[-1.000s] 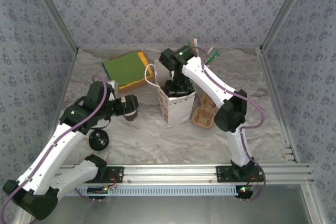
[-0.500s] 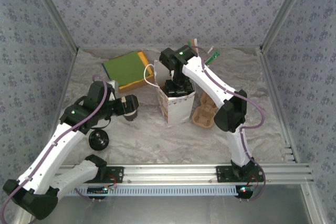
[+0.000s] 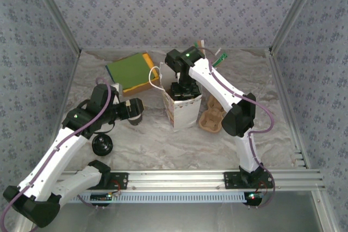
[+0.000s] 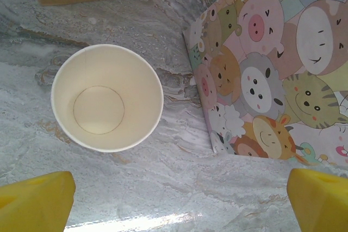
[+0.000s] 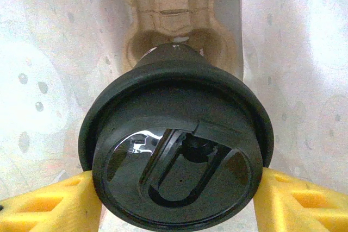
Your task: Pack the takeout coffee
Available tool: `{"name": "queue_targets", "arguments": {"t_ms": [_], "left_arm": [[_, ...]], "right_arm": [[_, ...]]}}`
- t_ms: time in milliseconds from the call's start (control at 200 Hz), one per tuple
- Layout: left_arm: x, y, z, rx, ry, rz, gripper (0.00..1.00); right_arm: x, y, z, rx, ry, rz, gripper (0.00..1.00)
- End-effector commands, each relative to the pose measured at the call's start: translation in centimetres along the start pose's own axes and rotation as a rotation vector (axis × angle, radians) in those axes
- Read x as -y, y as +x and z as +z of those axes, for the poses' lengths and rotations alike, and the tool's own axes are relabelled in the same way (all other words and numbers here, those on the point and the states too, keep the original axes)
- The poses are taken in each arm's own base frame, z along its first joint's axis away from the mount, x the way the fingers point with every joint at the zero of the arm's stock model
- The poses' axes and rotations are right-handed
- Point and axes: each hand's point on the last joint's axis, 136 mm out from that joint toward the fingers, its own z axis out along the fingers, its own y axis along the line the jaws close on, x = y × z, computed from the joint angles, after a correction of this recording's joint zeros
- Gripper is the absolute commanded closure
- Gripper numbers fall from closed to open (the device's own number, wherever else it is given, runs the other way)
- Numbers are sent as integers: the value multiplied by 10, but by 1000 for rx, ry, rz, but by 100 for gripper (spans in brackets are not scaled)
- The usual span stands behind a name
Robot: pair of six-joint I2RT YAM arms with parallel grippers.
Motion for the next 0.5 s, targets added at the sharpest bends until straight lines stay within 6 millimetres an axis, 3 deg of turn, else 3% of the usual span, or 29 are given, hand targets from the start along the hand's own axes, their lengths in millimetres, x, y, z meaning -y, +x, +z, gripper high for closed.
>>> {"name": "queue_targets", "arguments": {"t_ms": [0,495], "left_arm": [[6,-4,-7,13,22,11,0],[6,-4,-7,11,21,8,0]], "right_arm": [[3,4,1,-35,12,-8,32],[4,3,3,-37,15,-10,32]]}}
